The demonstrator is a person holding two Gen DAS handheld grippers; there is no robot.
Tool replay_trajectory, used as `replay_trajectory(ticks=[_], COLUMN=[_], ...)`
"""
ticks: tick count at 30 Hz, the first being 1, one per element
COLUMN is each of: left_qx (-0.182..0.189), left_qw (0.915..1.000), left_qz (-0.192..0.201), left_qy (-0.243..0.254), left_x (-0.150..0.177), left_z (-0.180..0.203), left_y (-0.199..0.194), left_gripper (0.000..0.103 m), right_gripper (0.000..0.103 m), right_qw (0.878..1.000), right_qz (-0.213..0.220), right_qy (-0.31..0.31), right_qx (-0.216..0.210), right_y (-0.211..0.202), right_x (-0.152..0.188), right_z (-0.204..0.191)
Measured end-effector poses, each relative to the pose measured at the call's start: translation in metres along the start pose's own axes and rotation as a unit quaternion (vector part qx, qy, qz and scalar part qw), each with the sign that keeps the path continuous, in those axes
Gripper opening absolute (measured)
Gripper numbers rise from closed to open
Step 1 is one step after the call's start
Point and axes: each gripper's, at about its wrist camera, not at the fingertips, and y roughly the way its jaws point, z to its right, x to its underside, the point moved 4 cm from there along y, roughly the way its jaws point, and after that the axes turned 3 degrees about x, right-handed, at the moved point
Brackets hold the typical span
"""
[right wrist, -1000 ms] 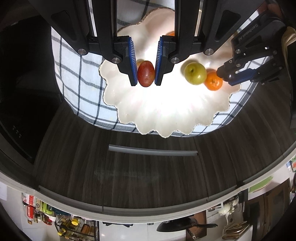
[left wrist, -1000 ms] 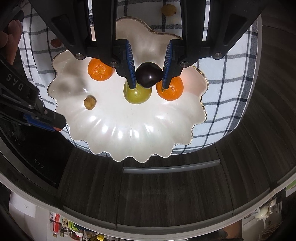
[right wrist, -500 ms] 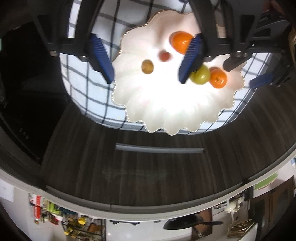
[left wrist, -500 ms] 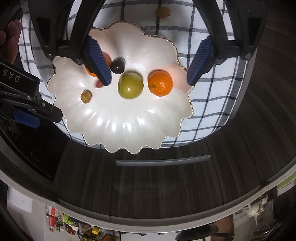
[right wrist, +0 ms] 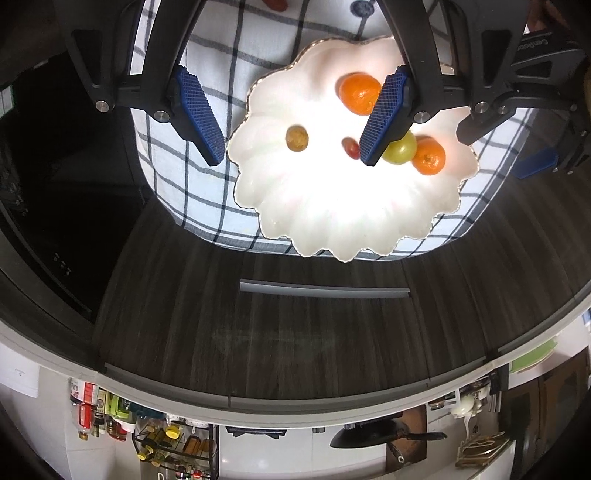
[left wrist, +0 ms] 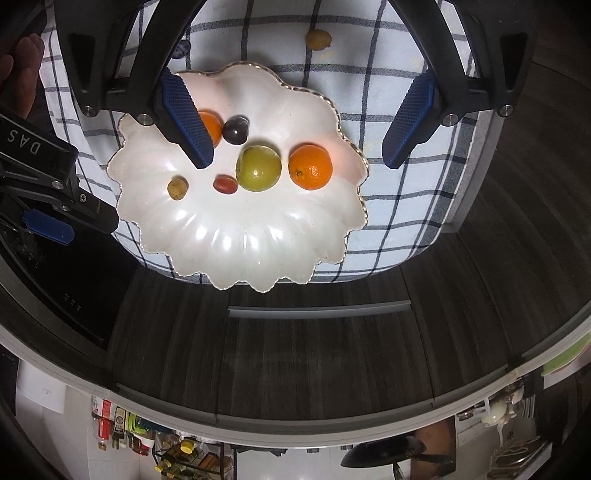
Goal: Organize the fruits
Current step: 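Withdraw both open tools from the bowl toward the remaining fruits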
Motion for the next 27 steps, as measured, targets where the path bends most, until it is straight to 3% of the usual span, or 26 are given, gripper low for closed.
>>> replay_trajectory(ticks=[27], left_qx=[-0.005], left_qw=[0.9994], left_qz=[0.034], left_qy=[0.007], left_x=[0.006], left_z=[0.012], left_y=[-0.058], left_gripper=[0.094], right_gripper=[0.076], right_qw=[0.999], right_qz=[0.034], right_qy=[0.013], right_qx=[0.002], right_y=[-0.054], right_x=[0.009], right_z=[0.007])
